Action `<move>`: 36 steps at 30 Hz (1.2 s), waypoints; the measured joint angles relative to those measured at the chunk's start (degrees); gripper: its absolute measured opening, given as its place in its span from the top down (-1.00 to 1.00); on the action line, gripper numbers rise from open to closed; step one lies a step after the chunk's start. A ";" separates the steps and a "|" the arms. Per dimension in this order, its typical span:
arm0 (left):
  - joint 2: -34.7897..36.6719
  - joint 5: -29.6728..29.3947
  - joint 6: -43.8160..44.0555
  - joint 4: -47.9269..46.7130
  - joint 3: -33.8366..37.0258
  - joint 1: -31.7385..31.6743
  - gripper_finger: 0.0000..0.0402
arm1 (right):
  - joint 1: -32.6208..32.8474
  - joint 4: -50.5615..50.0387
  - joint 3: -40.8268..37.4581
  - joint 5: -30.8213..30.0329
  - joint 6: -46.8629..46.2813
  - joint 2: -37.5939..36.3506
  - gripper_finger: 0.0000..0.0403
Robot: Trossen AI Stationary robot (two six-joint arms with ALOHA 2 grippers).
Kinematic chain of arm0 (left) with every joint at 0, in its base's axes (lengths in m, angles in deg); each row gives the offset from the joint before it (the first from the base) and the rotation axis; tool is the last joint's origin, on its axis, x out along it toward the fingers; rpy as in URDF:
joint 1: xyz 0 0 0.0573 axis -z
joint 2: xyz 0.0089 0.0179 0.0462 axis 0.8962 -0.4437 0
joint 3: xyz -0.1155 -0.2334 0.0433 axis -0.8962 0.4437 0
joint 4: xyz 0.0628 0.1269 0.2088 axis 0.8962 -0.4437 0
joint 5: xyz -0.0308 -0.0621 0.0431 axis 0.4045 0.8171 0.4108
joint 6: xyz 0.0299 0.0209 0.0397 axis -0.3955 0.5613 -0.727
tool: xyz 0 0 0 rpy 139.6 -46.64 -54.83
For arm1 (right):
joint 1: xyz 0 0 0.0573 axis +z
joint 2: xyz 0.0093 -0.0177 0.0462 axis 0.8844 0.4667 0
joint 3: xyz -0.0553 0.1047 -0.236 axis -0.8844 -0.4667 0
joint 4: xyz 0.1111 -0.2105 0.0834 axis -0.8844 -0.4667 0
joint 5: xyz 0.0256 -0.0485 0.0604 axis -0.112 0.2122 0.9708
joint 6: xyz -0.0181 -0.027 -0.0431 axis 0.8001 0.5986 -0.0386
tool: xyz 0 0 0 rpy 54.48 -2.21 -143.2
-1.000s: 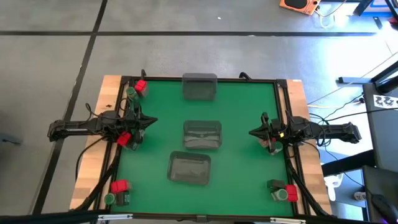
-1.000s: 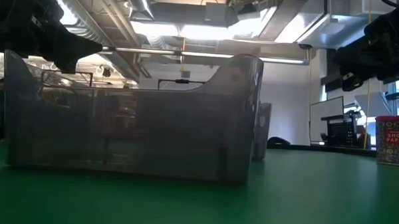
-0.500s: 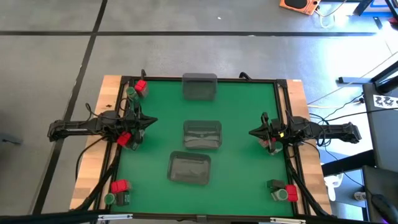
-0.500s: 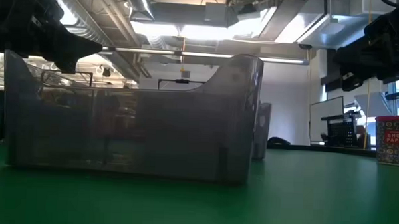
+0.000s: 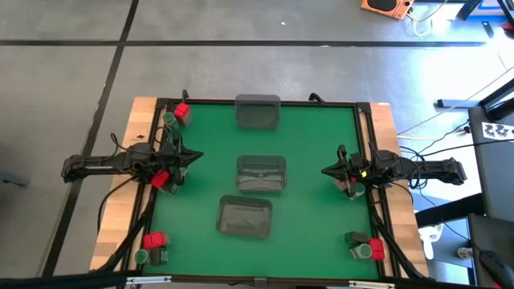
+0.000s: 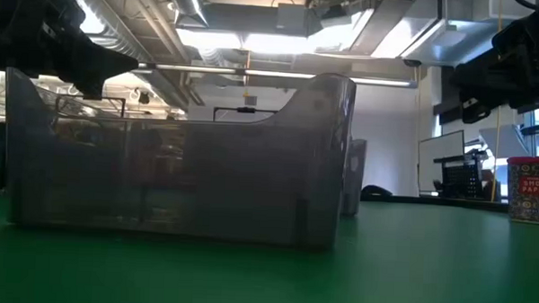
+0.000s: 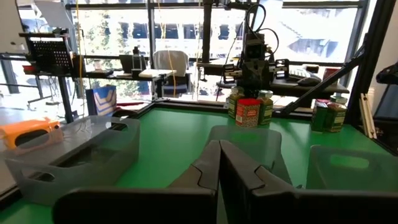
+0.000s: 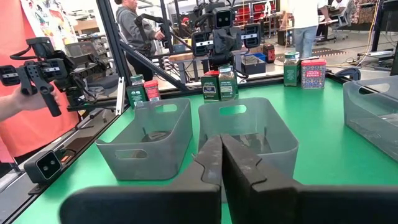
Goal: Sort spices by type
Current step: Put the green seasoning bottle into the top gray bin
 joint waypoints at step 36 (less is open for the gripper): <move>-16.02 -3.41 -7.83 2.80 -23.44 0.00 0.97 | 0.02 9.11 0.00 -22.13 3.87 0.00 0.97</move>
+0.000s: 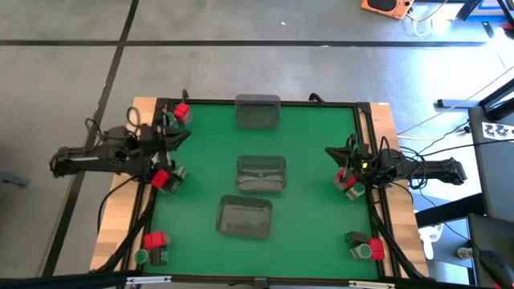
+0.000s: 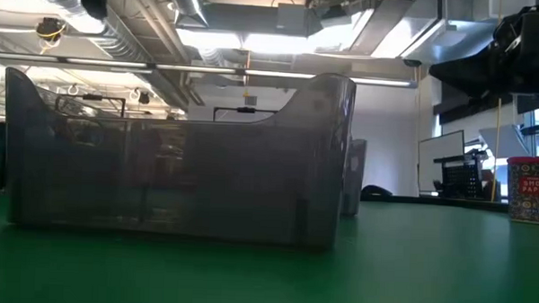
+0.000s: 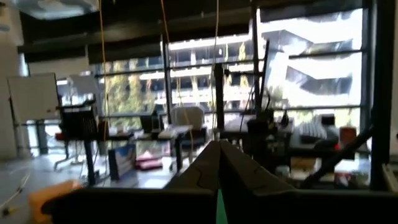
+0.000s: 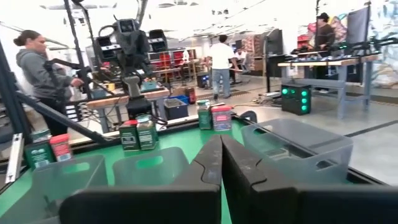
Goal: Sort spices by type
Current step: Put the green seasoning bottle into the top gray bin
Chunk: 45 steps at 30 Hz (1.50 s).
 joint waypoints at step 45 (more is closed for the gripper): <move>-36.49 -0.40 38.11 -77.59 -35.60 -5.25 -0.21 | -0.01 -4.58 0.00 -3.16 4.42 0.00 0.97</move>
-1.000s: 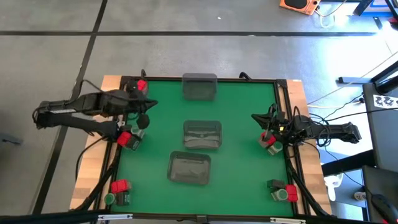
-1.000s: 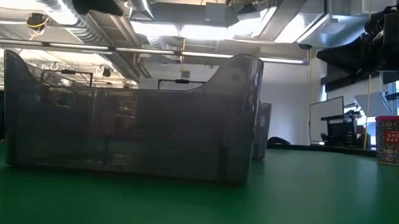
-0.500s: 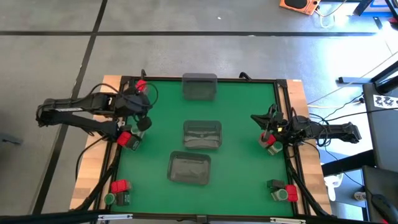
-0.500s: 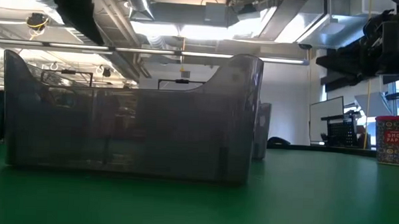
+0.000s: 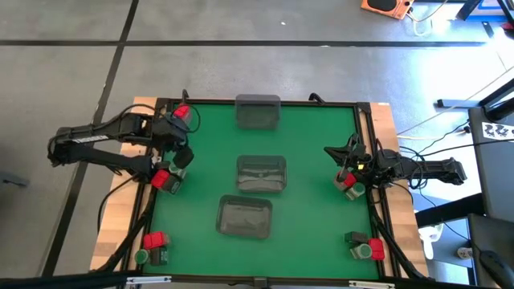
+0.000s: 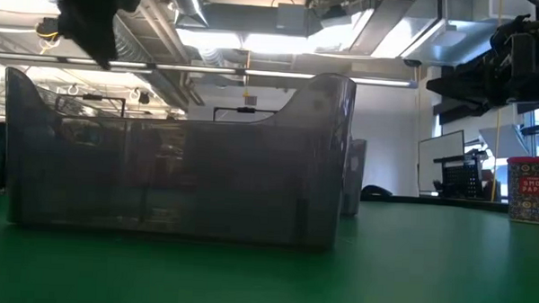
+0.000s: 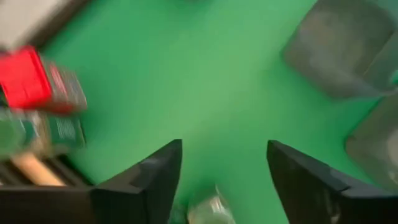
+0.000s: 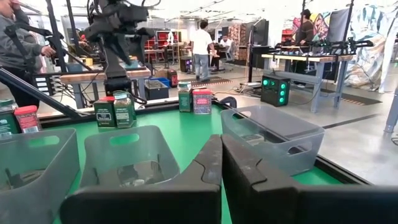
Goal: Sort spices by type
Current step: Put the green seasoning bottle into the top gray bin
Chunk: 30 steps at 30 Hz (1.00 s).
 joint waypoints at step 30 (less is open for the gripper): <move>-11.20 4.98 11.06 -8.19 5.79 7.10 -0.30 | 0.01 0.11 0.02 -0.87 -0.15 -0.02 0.97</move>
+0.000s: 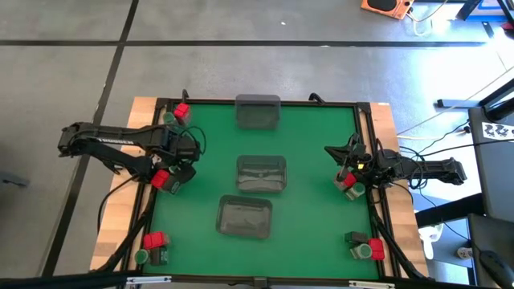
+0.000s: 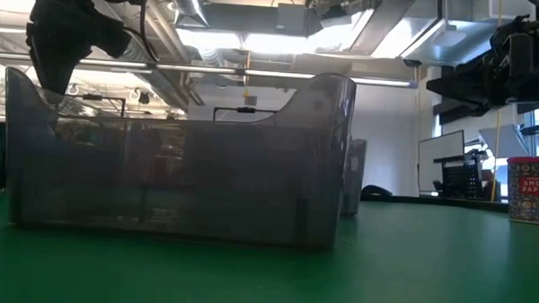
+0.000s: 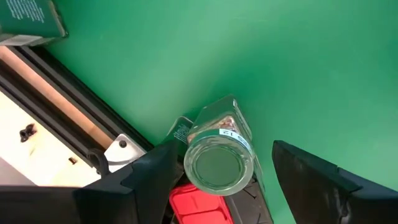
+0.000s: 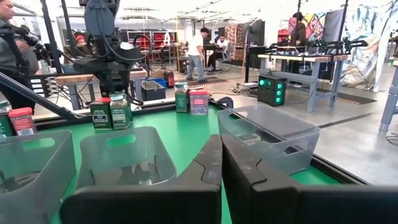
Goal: Sort spices by type
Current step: Put the green seasoning bottle into the top gray bin
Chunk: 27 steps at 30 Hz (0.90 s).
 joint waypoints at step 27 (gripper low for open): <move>-5.63 1.73 2.34 -1.46 0.04 0.57 -0.30 | 0.00 0.02 -0.02 0.02 -0.03 0.00 0.97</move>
